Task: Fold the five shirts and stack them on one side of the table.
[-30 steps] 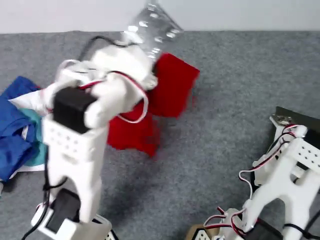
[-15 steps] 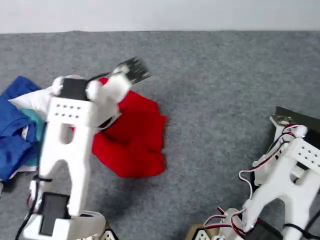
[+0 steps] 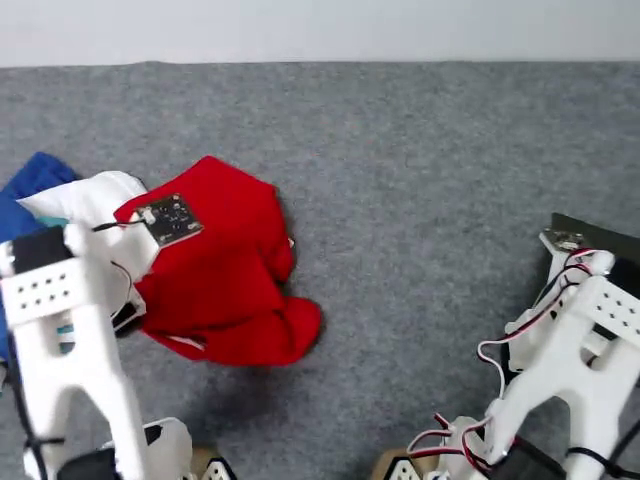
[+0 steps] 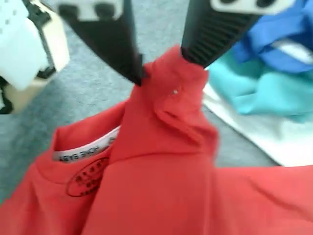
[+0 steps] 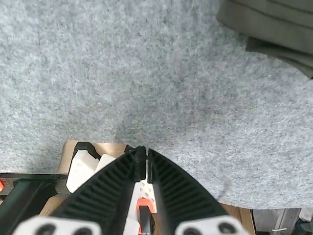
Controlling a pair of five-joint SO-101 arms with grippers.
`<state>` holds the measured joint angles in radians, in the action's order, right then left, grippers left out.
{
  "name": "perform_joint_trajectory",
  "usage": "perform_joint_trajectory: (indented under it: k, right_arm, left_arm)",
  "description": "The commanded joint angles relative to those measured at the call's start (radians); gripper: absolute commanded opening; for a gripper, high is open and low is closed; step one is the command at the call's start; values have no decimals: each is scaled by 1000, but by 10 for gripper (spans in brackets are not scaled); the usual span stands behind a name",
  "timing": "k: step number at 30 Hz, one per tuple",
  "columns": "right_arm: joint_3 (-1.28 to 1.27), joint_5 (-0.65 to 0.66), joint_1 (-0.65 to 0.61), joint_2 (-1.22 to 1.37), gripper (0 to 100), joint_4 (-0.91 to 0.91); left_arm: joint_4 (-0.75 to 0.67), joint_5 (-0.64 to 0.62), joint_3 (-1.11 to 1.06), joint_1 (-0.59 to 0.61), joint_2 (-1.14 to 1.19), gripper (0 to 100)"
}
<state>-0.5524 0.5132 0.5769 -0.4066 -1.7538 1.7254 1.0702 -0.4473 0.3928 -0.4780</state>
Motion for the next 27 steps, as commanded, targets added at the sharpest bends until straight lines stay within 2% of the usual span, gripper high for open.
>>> perform_joint_trajectory:
  k: [1, 7, 10, 13, 22, 27]
  right_arm:
    - [11, 5, -12, -22, 10, -33]
    - [11, 3, -12, -22, 10, -33]
    - [11, 3, -12, -22, 10, -35]
    - [11, 3, -12, -22, 10, -35]
    - [11, 3, -12, -22, 10, -35]
    - [11, 3, -12, -24, 10, -36]
  left_arm:
    - [26, -21, 35, -14, -137, 166]
    - [26, -107, 79, -38, -269, 201]
    - [26, -118, 73, -34, -281, 203]
    - [8, -189, 74, -54, -255, 203]
    - [-127, -493, 151, -341, 48, 203]
    - [-172, -545, 321, -414, 296, 203]
